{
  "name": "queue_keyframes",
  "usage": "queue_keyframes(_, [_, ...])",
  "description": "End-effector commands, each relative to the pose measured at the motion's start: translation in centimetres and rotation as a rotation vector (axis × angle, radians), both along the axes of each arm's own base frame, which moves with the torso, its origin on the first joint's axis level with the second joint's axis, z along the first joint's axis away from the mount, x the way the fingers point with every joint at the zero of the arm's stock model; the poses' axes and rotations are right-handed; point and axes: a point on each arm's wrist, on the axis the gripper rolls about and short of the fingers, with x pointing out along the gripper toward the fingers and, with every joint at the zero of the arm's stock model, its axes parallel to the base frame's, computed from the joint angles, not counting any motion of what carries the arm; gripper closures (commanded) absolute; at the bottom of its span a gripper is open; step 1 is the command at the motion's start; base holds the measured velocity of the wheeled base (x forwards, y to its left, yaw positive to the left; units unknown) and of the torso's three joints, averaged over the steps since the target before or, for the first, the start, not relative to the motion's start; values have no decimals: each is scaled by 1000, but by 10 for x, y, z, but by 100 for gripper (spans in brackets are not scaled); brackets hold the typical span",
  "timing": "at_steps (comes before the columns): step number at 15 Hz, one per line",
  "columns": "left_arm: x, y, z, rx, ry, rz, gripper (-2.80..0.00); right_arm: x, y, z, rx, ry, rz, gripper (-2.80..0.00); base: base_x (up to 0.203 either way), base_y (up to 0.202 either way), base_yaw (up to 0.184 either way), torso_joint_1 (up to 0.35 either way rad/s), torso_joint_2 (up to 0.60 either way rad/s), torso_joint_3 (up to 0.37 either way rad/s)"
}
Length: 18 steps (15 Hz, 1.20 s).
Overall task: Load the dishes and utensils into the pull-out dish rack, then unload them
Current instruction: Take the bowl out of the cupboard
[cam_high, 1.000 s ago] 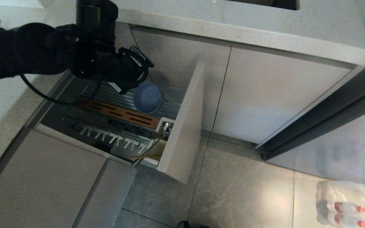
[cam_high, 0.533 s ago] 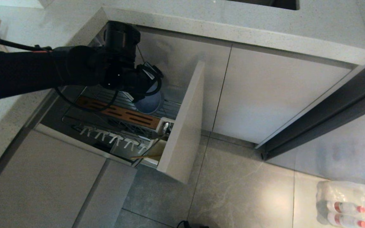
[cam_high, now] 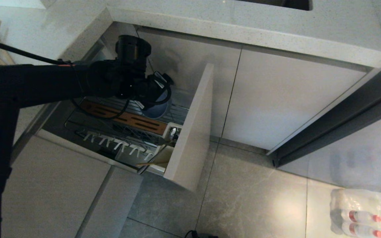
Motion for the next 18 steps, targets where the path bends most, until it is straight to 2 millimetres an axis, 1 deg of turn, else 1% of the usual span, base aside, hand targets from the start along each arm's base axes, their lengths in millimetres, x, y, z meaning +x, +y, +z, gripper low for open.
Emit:
queue_keyframes(1, [5,2,-4,-4,4,6,-280,0,0,0,0,1,0,0,0,0,0,0,0,0])
queue_keyframes(7, [13,2,-10,8,-15,-15,-280,0,0,0,0,0,0,0,0,0,0,0,0,0])
queue_keyframes(12, [16,4,-12,16,-17,-11,-280,0,0,0,0,1,0,0,0,0,0,0,0,0])
queue_keyframes(13, [16,4,-12,18,-16,-11,0,0,0,0,0,0,-1,0,0,0,0,0,0,0])
queue_keyframes(18, [15,4,-12,17,-16,-14,0,0,0,0,0,1,0,0,0,0,0,0,0,0])
